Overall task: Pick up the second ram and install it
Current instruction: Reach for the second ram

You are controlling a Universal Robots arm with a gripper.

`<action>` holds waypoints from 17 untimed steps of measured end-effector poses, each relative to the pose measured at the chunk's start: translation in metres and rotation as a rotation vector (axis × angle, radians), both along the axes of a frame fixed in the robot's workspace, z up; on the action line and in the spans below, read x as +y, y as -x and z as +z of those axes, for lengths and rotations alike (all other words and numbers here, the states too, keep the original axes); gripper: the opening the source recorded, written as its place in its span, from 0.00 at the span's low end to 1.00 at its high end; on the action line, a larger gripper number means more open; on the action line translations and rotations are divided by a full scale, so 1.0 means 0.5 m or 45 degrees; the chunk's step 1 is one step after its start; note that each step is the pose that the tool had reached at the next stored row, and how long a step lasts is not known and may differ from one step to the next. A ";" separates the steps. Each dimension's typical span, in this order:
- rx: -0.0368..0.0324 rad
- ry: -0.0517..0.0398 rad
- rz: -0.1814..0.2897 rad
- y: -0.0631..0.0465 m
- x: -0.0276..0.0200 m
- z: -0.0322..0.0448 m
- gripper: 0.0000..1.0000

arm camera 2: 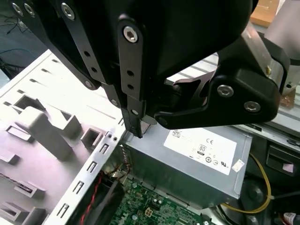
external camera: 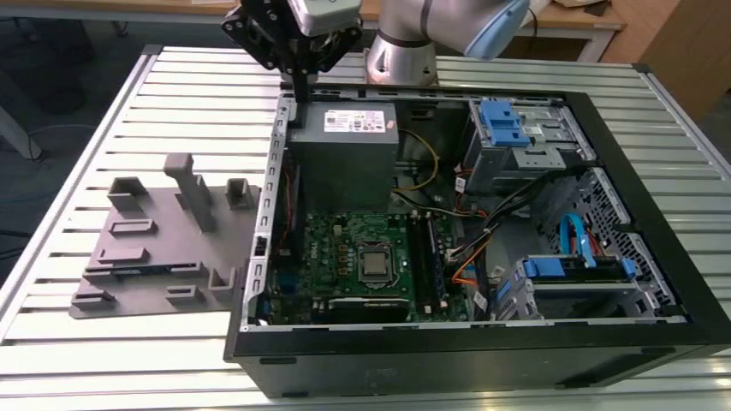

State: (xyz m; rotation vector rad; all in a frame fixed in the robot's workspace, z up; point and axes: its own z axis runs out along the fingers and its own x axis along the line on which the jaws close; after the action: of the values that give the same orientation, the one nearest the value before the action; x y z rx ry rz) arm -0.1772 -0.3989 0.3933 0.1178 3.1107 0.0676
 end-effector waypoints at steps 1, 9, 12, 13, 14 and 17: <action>0.0000 0.000 0.000 0.004 0.0000 0.000 0.07; 0.0000 0.000 0.000 0.032 0.0000 0.000 0.07; -0.0001 0.000 0.000 0.042 0.0000 -0.001 0.07; -0.0001 0.000 0.000 0.046 0.0000 -0.001 0.07; 0.0000 0.000 0.000 0.050 0.0000 -0.001 0.07; 0.0000 0.000 0.000 0.064 0.0000 -0.001 0.07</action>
State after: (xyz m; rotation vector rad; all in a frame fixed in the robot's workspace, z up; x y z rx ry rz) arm -0.2092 -0.3989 0.3927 0.1179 3.1107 0.0676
